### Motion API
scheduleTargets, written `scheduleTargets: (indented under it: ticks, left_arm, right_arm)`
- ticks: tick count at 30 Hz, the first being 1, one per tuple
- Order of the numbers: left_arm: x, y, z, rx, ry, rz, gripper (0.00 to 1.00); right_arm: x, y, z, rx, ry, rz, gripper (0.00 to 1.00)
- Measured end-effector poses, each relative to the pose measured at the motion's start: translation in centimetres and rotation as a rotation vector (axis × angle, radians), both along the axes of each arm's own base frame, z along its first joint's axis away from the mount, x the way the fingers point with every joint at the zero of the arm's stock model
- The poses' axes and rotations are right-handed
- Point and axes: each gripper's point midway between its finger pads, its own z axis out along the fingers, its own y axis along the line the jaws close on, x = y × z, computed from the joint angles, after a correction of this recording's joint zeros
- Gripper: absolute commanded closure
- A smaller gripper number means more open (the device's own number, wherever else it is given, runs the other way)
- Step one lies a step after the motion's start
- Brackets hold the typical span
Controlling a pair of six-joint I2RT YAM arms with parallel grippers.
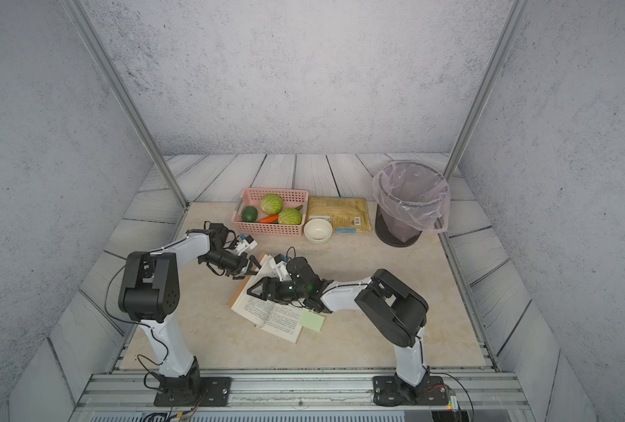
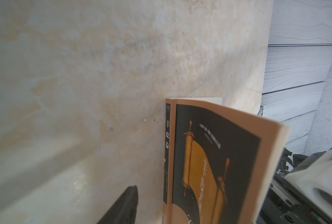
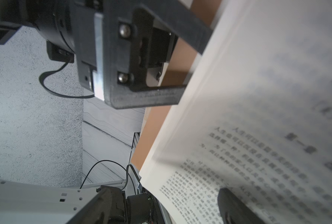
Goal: Peel off the used sticky note
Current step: Turn the page of the book at the center of the board.
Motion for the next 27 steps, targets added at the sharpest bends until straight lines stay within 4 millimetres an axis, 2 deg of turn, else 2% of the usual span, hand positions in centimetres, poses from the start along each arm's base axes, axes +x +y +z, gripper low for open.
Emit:
scheduleTargets:
  ticks: [6,13,18,23,27]
  left_arm:
    - [-0.1,0.0,-0.2,0.008,0.009,0.002,0.43]
    - [-0.2,-0.1,-0.2,0.007,0.015,-0.001,0.31]
    - [-0.4,0.0,0.6,-0.026,0.012,-0.003,0.26]
    - [-0.8,0.4,2.3,-0.054,-0.025,-0.017,0.24]
    - [-1.2,0.3,2.9,-0.072,-0.034,-0.034,0.23]
  right_arm:
    - [0.0,0.0,0.0,0.0,0.001,0.0,0.1]
    - [0.0,0.0,0.0,0.0,0.003,-0.001,0.11]
    - [0.0,0.0,0.1,0.003,0.001,-0.001,0.11]
    - [0.0,0.0,0.1,0.003,0.001,-0.001,0.11]
    - [0.0,0.0,0.1,0.003,0.002,-0.001,0.11]
